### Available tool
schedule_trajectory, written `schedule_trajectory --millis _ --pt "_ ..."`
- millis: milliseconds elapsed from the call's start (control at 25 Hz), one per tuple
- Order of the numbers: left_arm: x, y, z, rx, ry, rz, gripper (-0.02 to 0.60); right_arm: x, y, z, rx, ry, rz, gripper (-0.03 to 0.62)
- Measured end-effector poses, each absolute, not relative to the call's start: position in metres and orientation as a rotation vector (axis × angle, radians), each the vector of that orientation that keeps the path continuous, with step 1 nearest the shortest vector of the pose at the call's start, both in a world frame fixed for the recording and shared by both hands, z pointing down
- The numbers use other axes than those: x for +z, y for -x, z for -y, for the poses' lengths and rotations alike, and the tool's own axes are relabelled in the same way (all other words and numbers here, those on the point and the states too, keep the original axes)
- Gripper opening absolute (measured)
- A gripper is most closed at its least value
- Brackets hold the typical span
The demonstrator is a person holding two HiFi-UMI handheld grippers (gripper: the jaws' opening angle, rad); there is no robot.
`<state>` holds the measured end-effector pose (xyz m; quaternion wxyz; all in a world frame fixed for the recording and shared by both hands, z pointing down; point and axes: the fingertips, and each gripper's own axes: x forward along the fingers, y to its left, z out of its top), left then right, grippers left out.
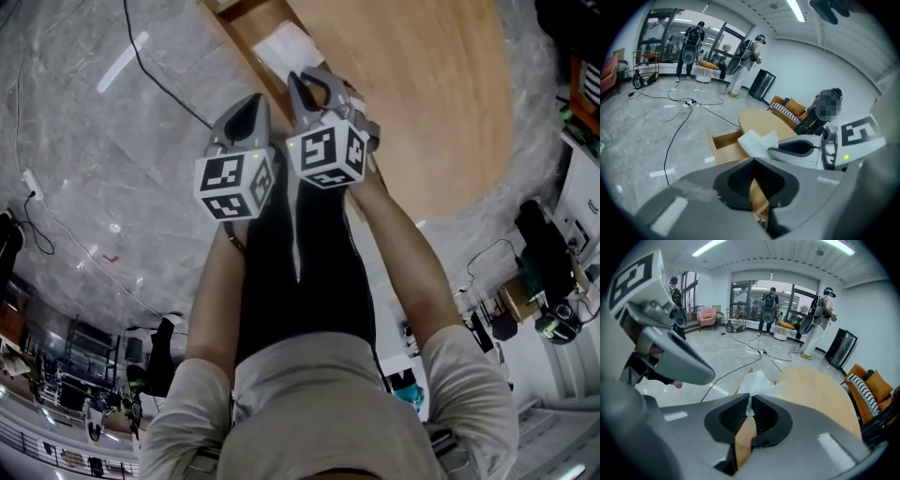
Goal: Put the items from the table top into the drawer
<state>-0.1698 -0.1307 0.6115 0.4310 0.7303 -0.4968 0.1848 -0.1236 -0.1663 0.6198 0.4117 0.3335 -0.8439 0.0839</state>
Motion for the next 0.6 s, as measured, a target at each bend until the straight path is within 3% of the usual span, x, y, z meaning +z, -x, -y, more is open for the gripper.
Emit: schedule_trajectory --millis 280,600 --pt "0.629 0.214 0.160 0.505 -1.812 1.243 0.020 0.645 0.149 0.186 0.276 -0.858 2.082 0.023" --pt "0.672 0.221 0.168 0.540 -1.796 1.194 0.020 0.688 0.165 0.202 0.290 -0.877 2.022 0.023"
